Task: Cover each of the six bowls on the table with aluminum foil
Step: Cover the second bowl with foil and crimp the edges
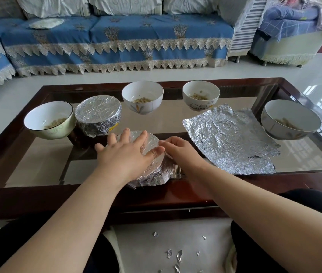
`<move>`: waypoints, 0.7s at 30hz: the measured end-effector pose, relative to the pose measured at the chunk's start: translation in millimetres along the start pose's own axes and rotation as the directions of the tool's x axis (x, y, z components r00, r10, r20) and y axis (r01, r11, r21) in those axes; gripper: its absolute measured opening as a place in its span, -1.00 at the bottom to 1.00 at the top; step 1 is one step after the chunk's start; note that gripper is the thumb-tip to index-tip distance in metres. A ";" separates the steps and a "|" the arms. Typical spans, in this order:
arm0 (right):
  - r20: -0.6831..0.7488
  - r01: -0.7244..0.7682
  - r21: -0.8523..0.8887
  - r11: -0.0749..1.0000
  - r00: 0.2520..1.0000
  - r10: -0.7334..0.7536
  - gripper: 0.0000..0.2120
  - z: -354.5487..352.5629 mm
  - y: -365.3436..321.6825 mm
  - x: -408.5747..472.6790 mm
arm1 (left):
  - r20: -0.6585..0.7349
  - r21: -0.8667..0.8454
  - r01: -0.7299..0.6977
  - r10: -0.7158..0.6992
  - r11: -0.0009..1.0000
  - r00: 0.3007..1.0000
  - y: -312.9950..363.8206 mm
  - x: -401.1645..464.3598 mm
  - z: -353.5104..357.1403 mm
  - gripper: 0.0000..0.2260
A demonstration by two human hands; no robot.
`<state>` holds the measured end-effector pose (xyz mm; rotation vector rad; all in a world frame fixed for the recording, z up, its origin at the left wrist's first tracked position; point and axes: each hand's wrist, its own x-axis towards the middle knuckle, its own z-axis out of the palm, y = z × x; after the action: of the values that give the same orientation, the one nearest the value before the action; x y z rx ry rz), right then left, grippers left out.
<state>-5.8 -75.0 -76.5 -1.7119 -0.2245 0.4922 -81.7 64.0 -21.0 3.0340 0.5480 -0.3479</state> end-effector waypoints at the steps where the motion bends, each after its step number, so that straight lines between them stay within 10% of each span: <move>1: 0.019 -0.002 -0.007 1.000 1.000 0.002 -0.78 -0.6 -2.5 2.0 | -0.011 0.025 -0.003 0.003 1.000 1.000 -2.3 -1.5 0.9 -0.08; 21: 0.492 -0.274 0.367 0.889 0.868 0.065 -0.81 -18.7 -4.5 0.3 | -0.118 -0.052 -0.224 0.217 0.973 0.969 -15.3 0.7 28.9 -0.09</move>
<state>3.3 -90.6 -69.8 -1.1636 -0.2845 1.0187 -92.6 76.3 -49.2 3.0229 0.2159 -0.1486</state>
